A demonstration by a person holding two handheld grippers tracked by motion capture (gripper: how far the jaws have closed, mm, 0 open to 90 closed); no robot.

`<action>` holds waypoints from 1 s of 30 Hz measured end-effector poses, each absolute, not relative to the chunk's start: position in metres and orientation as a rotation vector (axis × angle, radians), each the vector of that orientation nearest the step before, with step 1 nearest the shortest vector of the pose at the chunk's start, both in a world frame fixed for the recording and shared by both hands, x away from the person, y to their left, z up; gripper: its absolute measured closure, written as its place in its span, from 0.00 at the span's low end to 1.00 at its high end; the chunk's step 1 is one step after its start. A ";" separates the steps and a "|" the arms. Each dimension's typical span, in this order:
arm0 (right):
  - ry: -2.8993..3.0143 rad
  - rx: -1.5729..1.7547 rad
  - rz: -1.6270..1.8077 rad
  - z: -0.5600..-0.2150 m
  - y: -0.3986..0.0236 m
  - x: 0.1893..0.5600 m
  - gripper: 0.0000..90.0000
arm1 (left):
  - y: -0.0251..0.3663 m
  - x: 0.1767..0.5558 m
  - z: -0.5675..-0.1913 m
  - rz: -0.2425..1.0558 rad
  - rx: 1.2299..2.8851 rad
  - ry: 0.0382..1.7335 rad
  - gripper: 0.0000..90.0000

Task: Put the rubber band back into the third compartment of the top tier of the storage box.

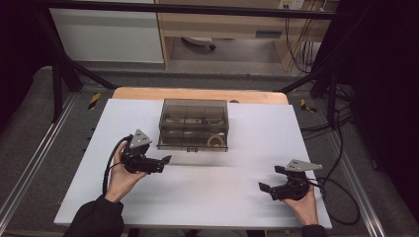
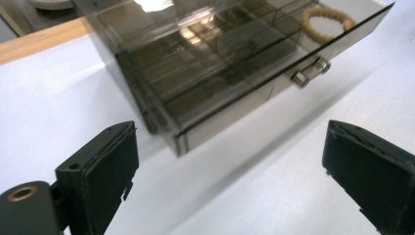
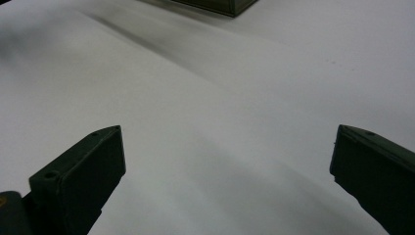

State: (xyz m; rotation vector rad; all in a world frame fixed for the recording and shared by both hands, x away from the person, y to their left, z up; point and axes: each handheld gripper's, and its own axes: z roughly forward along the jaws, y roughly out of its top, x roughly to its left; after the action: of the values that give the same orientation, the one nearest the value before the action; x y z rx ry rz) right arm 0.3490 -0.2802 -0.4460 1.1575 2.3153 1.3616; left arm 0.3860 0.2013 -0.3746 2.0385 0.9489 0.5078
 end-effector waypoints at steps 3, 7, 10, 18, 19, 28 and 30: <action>2.313 1.154 1.361 -0.446 -0.280 0.349 0.01 | 0.209 0.383 -0.381 0.508 2.032 0.953 0.07; 2.313 1.159 1.362 -0.446 -0.280 0.349 0.01 | 0.220 0.378 -0.389 0.520 2.033 0.958 0.07; 2.310 1.158 1.364 -0.446 -0.280 0.349 0.01 | 0.229 0.372 -0.395 0.520 2.026 0.997 0.07; 2.310 1.160 1.362 -0.446 -0.280 0.349 0.01 | 0.249 0.363 -0.412 0.508 2.022 1.027 0.07; 2.309 1.160 1.363 -0.446 -0.280 0.349 0.01 | 0.251 0.362 -0.414 0.509 2.024 1.028 0.07; 2.312 1.164 1.358 -0.446 -0.280 0.349 0.01 | 0.269 0.351 -0.429 0.500 2.021 1.036 0.07; 2.313 1.165 1.357 -0.446 -0.280 0.349 0.01 | 0.272 0.350 -0.432 0.501 2.021 1.031 0.07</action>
State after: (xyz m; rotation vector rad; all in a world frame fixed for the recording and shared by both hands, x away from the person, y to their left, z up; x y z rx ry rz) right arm 0.3492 -0.2799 -0.4464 1.1647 2.3127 1.3571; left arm 0.3495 0.2718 -0.4320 2.0214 1.0305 0.5006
